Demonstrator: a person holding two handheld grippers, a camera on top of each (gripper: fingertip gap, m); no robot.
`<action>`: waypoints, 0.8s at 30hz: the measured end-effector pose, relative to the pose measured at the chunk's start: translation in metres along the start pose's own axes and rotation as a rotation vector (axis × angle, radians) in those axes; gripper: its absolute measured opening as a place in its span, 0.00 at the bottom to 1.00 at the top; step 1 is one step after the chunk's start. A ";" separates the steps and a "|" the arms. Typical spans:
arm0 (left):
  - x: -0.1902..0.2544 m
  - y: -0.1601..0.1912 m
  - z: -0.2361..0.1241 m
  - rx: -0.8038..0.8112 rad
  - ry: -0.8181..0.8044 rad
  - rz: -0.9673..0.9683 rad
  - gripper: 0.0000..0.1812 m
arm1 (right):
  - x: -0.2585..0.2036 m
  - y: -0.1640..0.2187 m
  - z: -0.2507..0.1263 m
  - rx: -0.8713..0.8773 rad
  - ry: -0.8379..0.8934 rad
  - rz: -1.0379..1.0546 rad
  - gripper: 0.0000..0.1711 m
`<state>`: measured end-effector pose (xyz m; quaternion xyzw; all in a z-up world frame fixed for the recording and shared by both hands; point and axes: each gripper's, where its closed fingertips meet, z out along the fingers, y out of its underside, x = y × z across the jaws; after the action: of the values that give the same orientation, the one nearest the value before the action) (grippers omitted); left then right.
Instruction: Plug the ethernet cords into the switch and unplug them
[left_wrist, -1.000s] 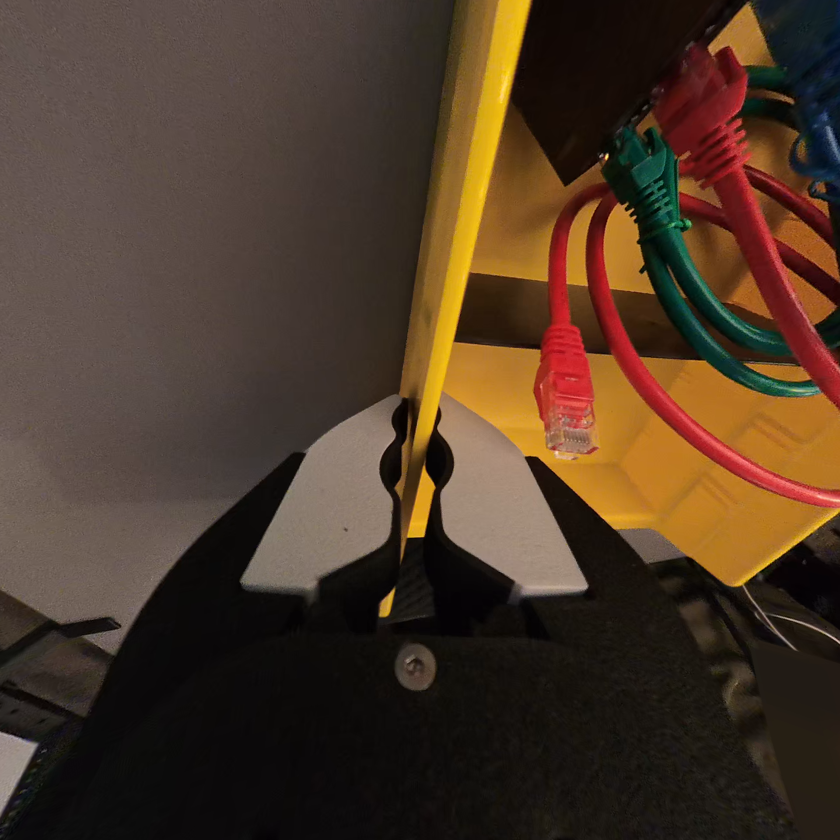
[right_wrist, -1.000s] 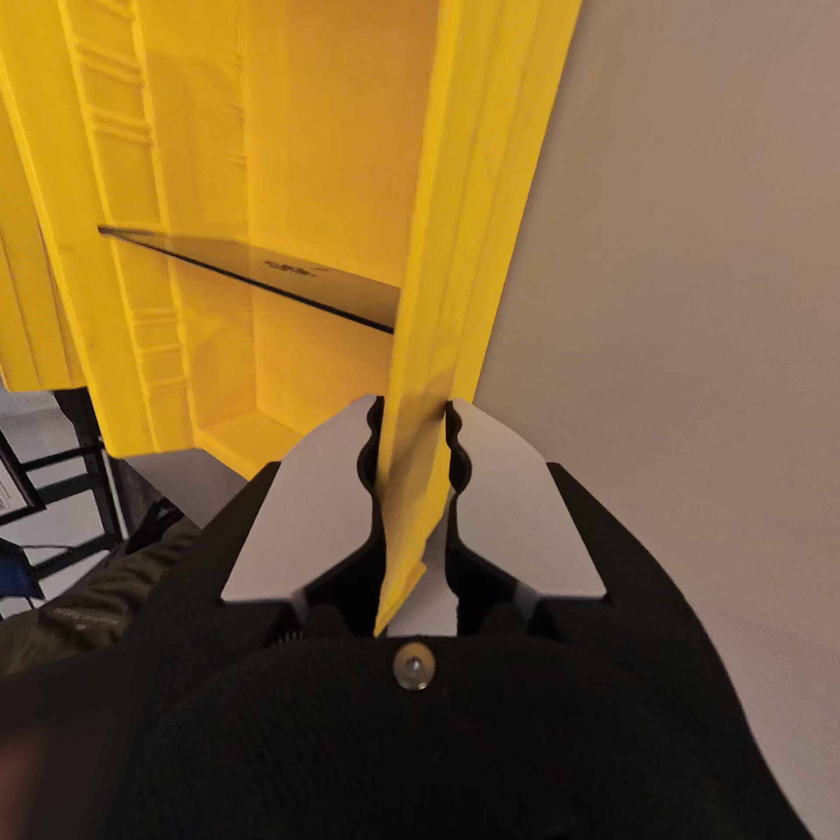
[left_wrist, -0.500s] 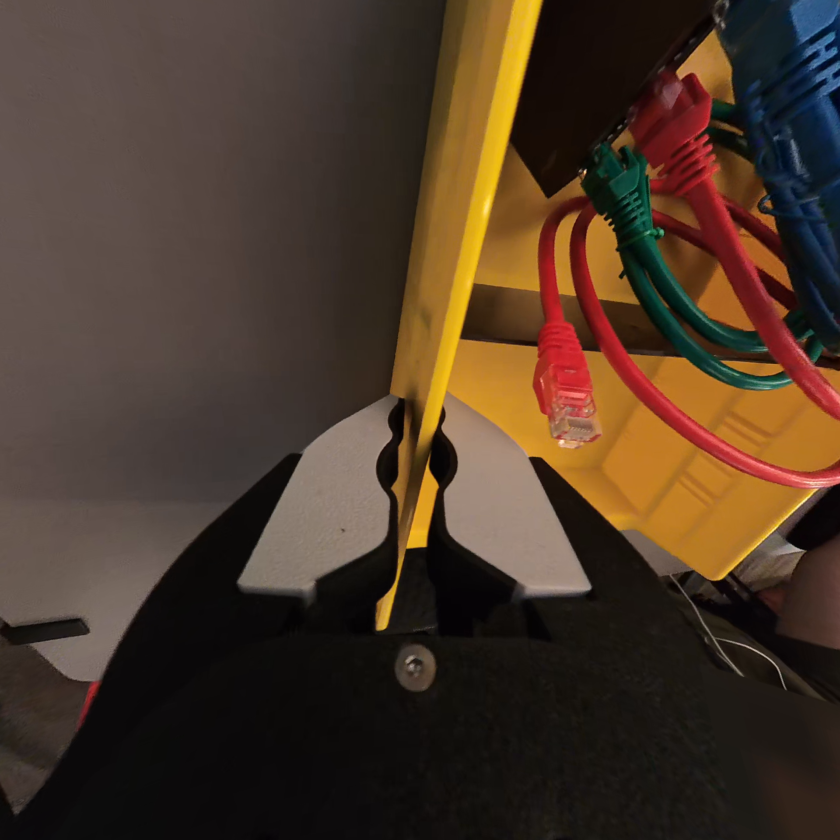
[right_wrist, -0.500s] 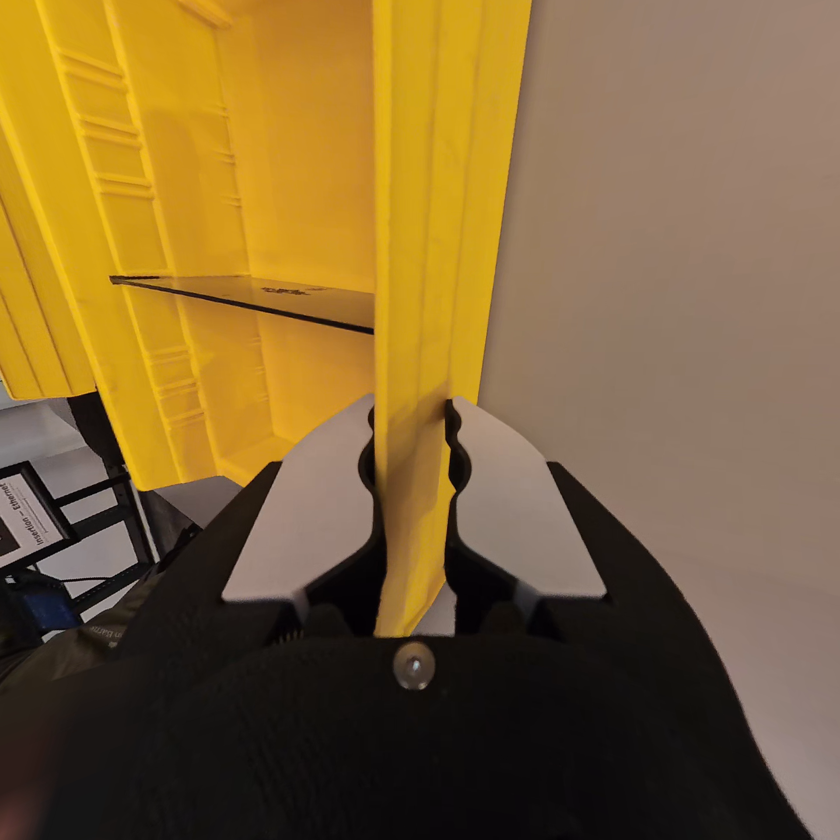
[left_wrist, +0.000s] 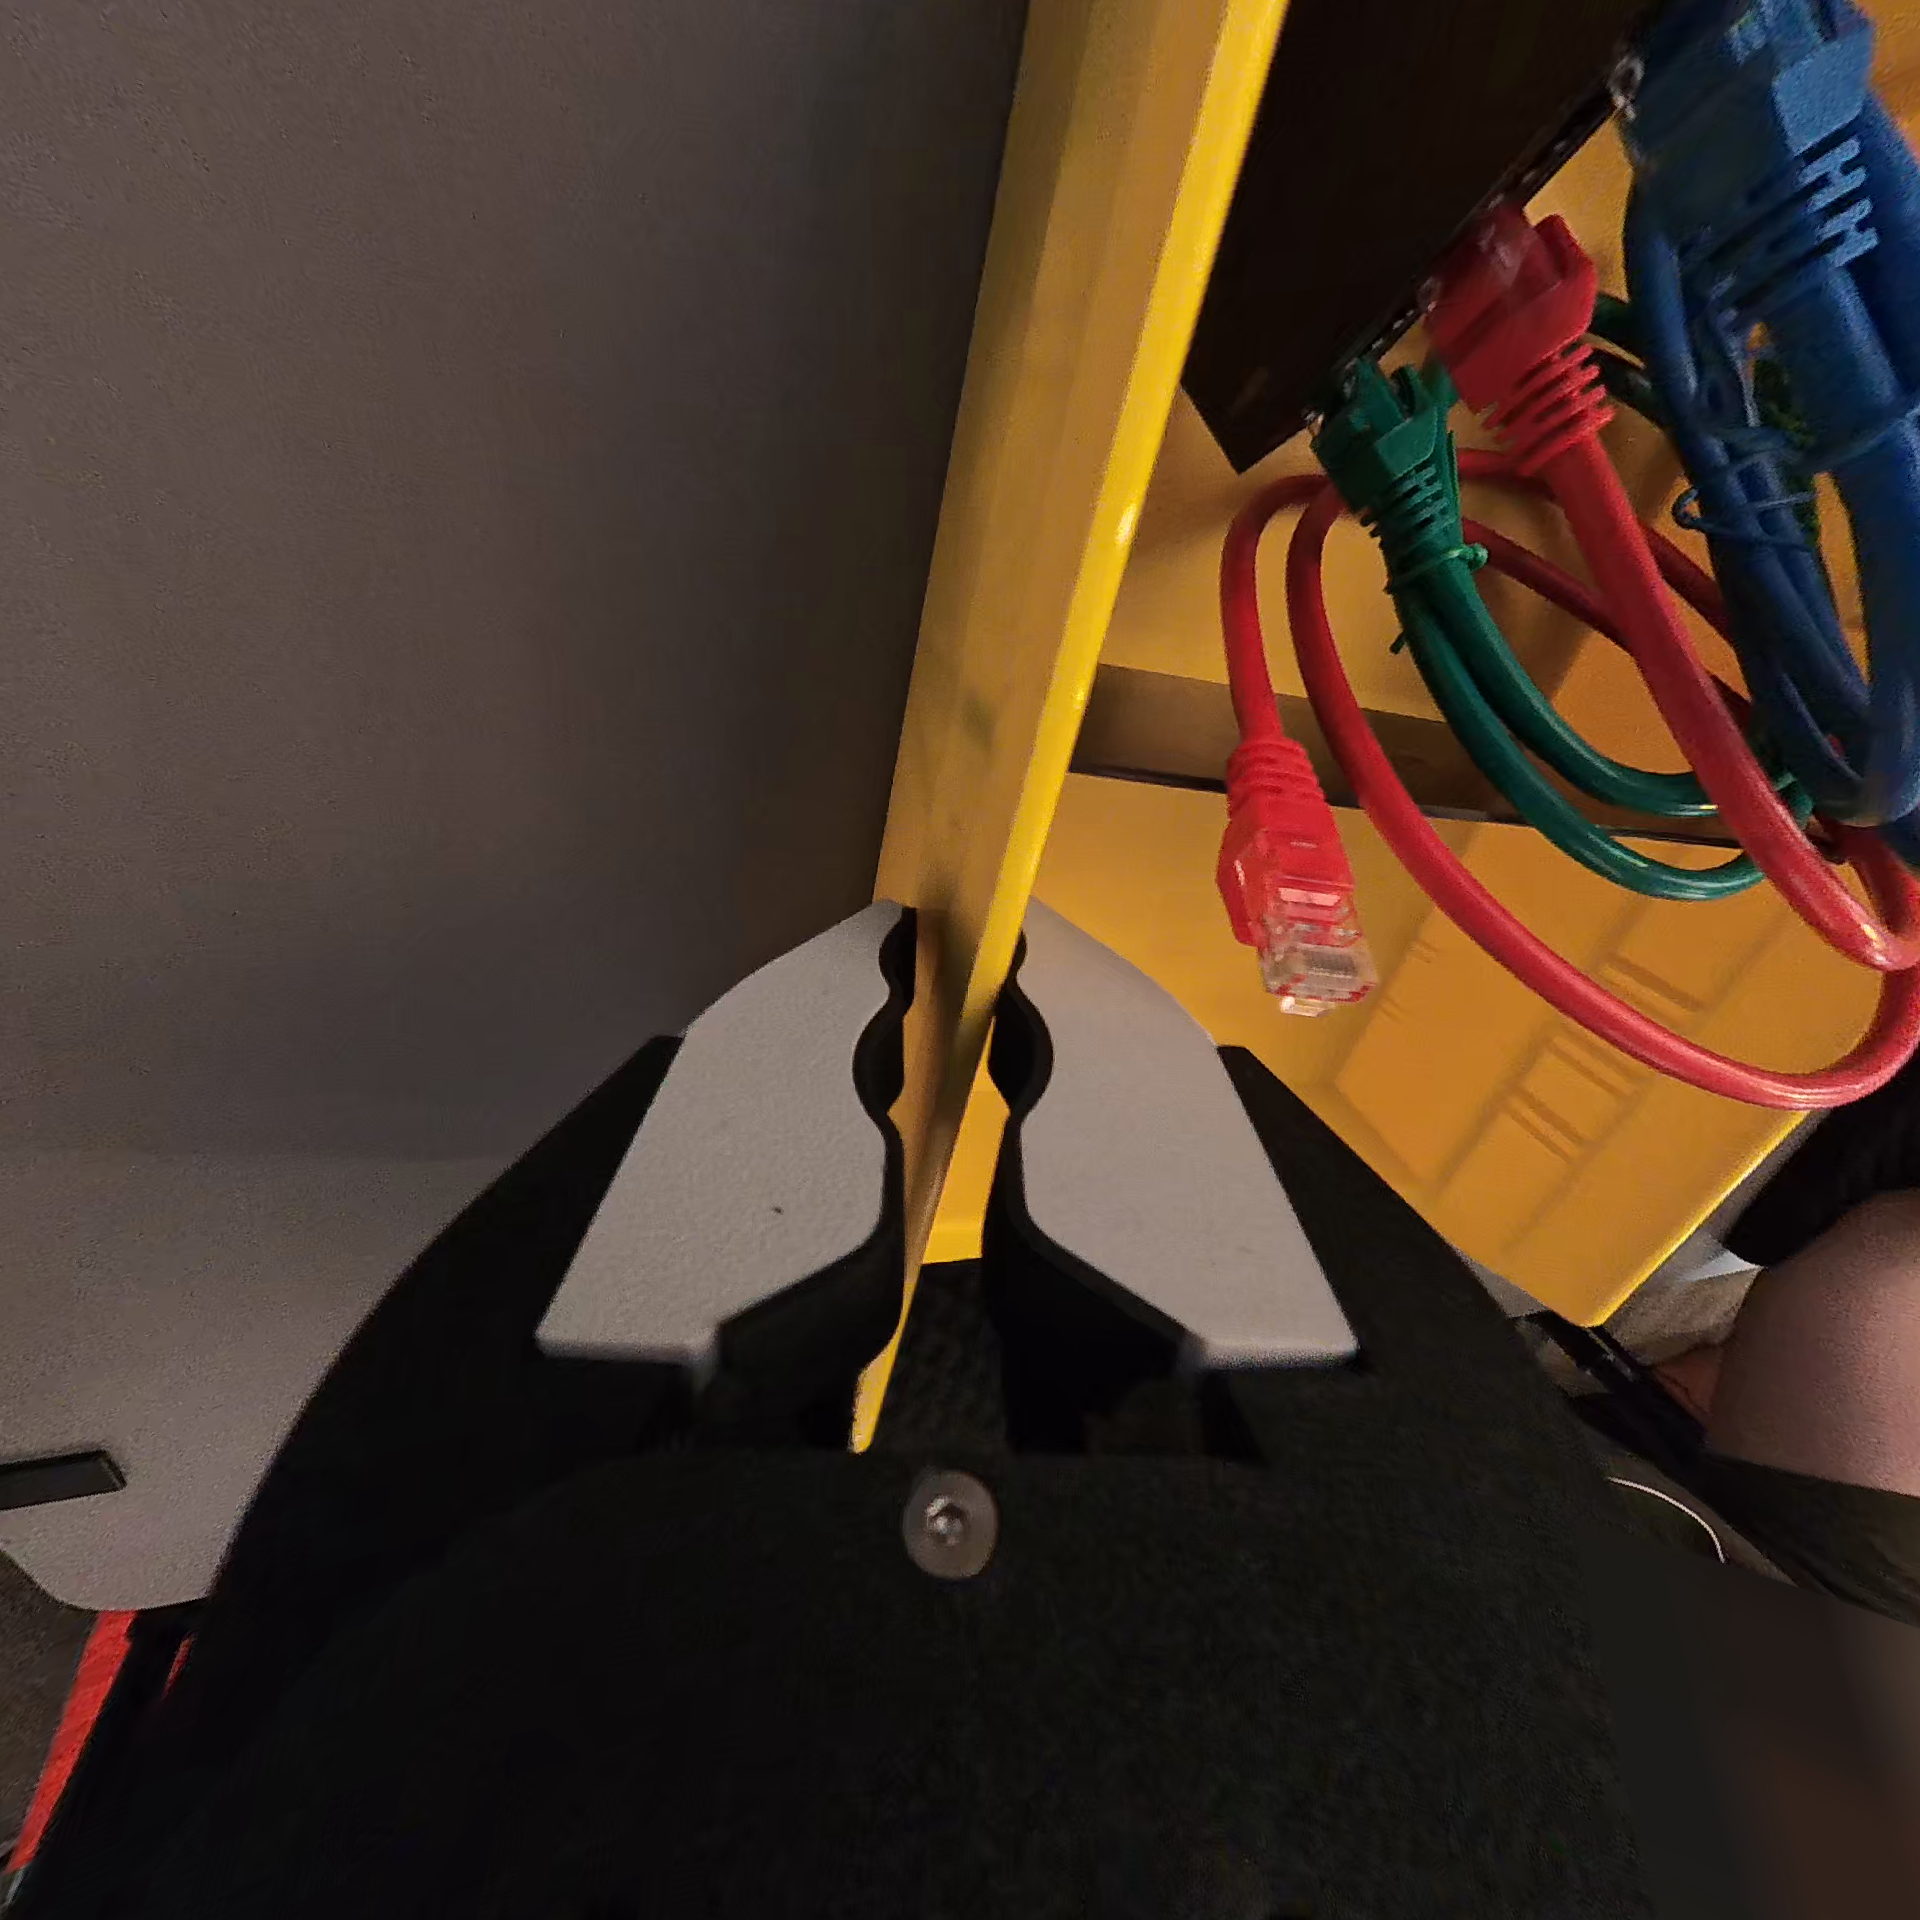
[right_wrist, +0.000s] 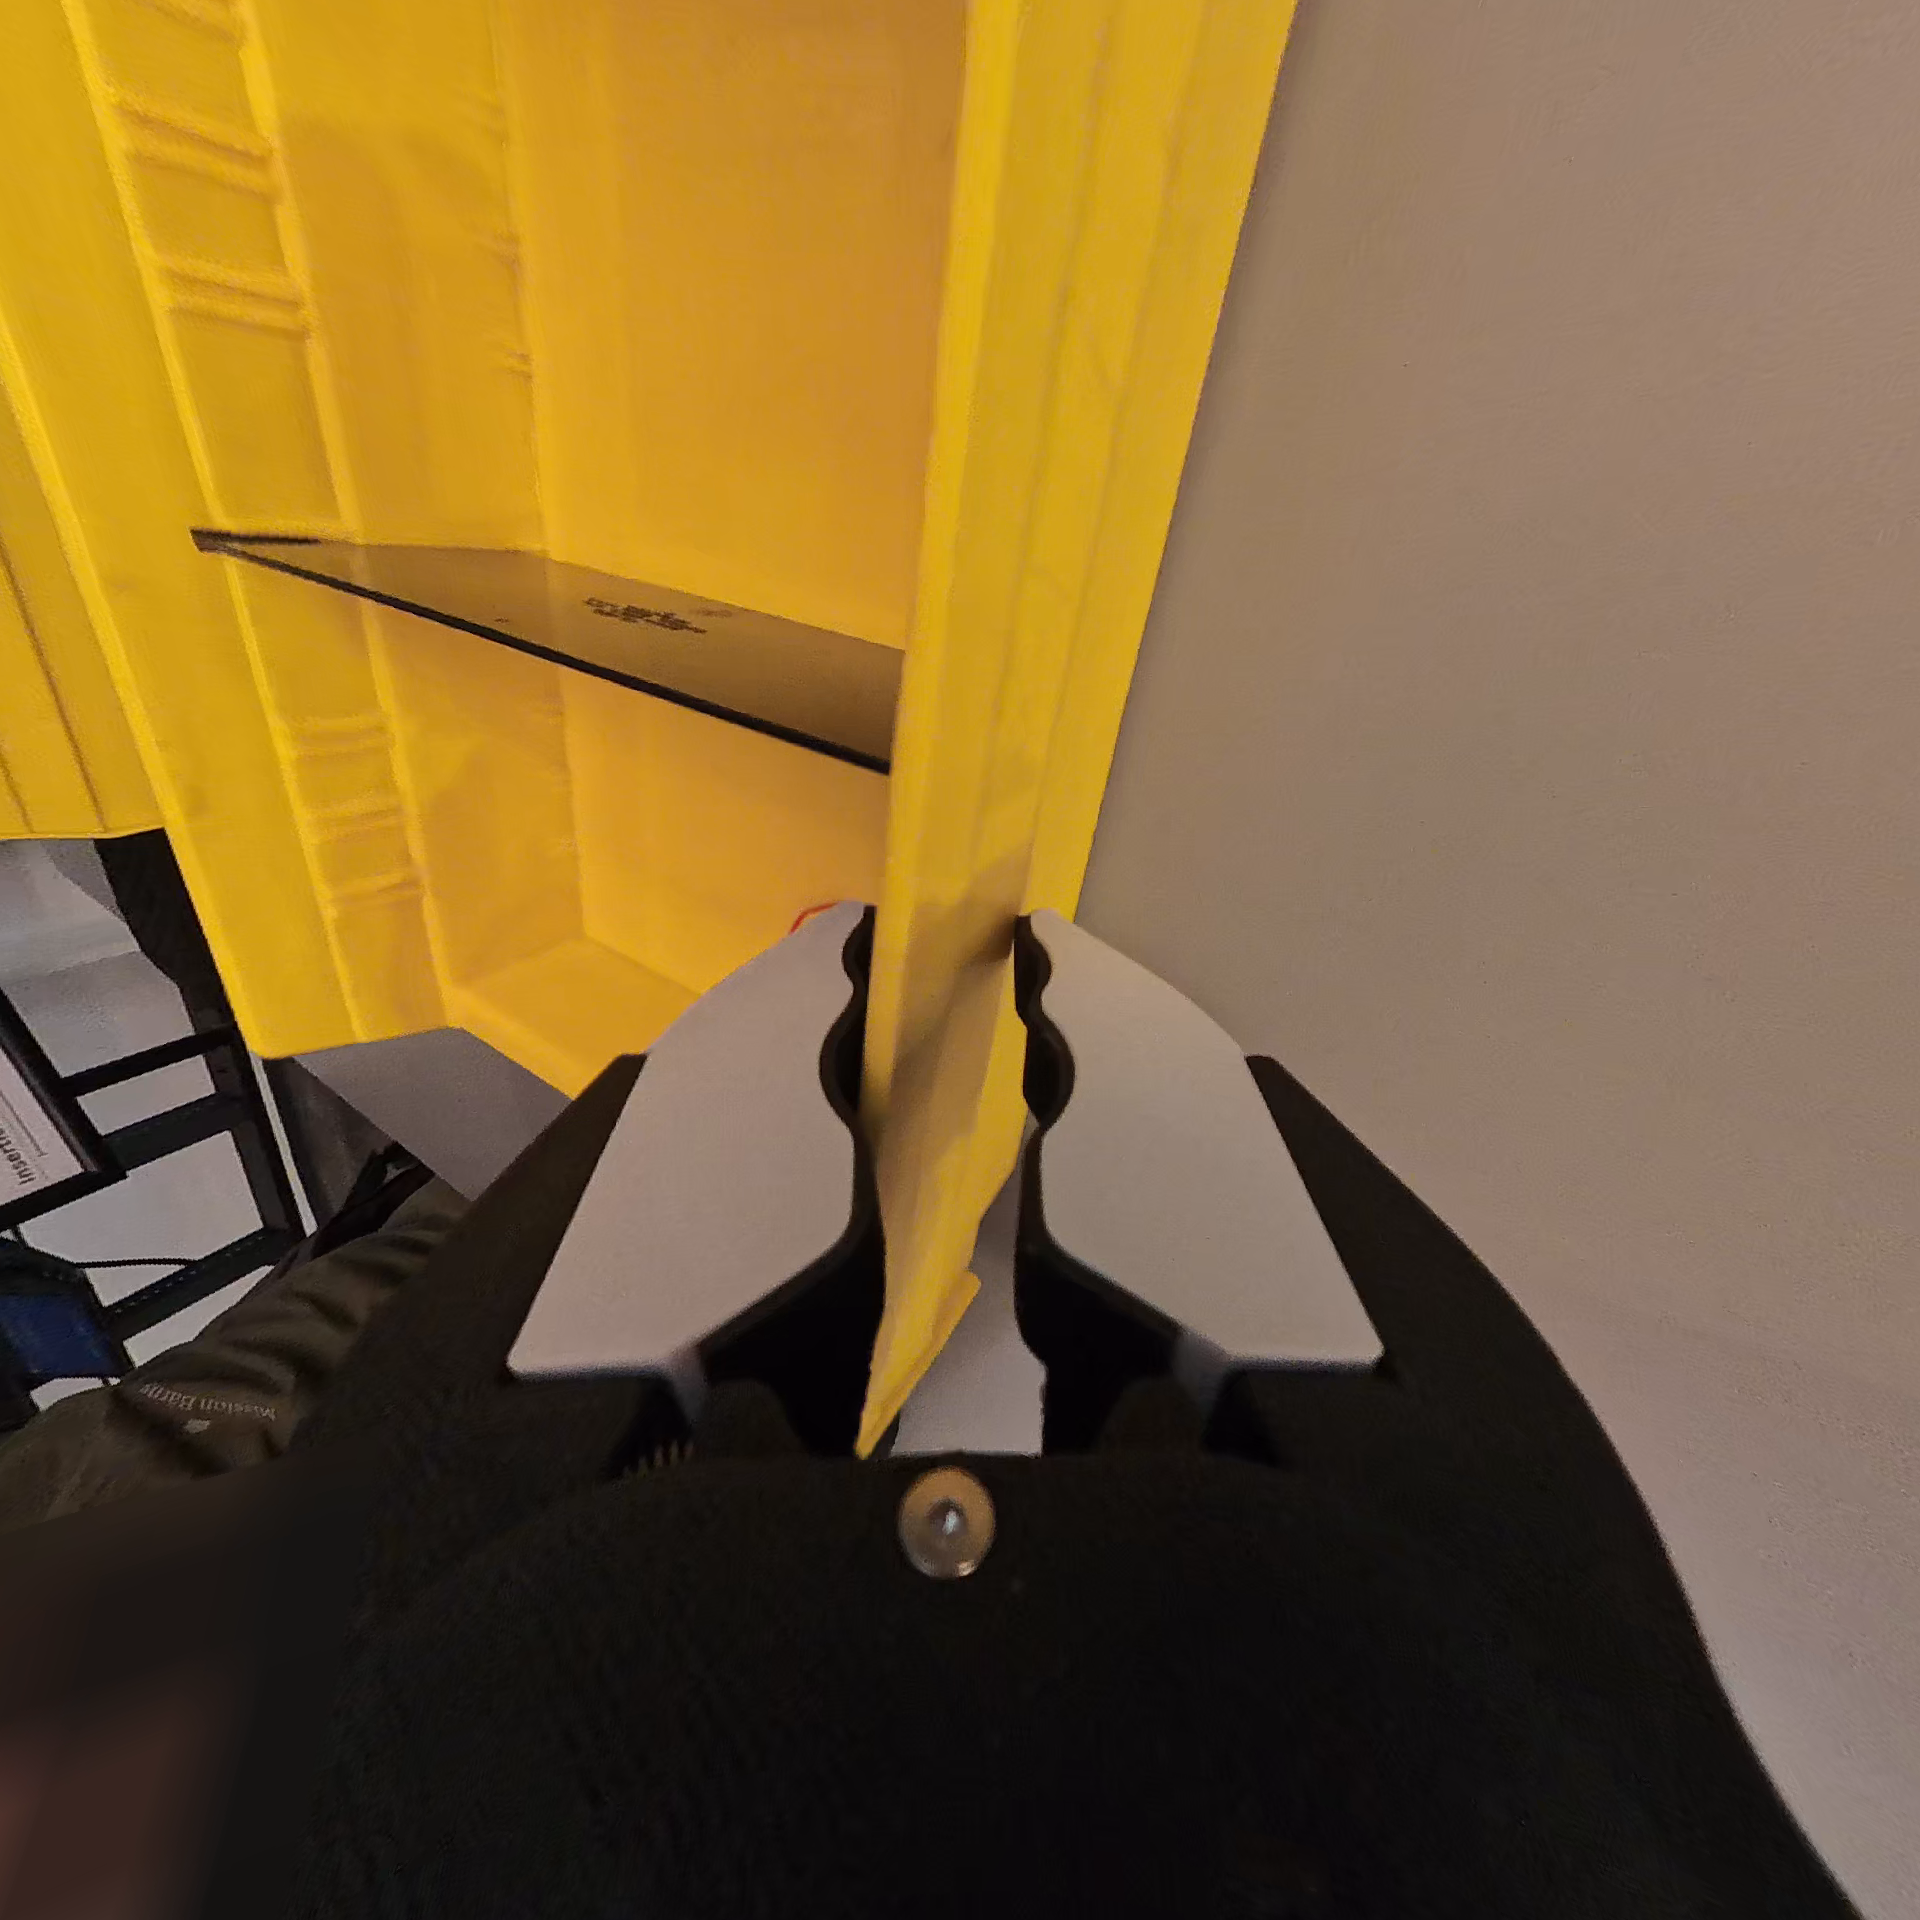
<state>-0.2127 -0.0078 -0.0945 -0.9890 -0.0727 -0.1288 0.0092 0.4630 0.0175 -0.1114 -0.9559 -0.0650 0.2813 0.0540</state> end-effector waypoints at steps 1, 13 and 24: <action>0.000 0.001 0.000 -0.002 0.005 0.001 0.06 | 0.001 -0.001 -0.001 0.007 -0.004 0.004 0.15; 0.002 0.002 0.001 0.007 0.042 -0.004 0.07 | 0.007 -0.004 -0.005 0.036 0.008 0.009 0.15; -0.002 -0.005 -0.002 0.070 0.111 -0.087 0.10 | 0.007 0.000 -0.005 0.027 -0.009 0.001 0.16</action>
<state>-0.2159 -0.0032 -0.0934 -0.9752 -0.1195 -0.1814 0.0422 0.4715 0.0184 -0.1106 -0.9538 -0.0612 0.2865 0.0663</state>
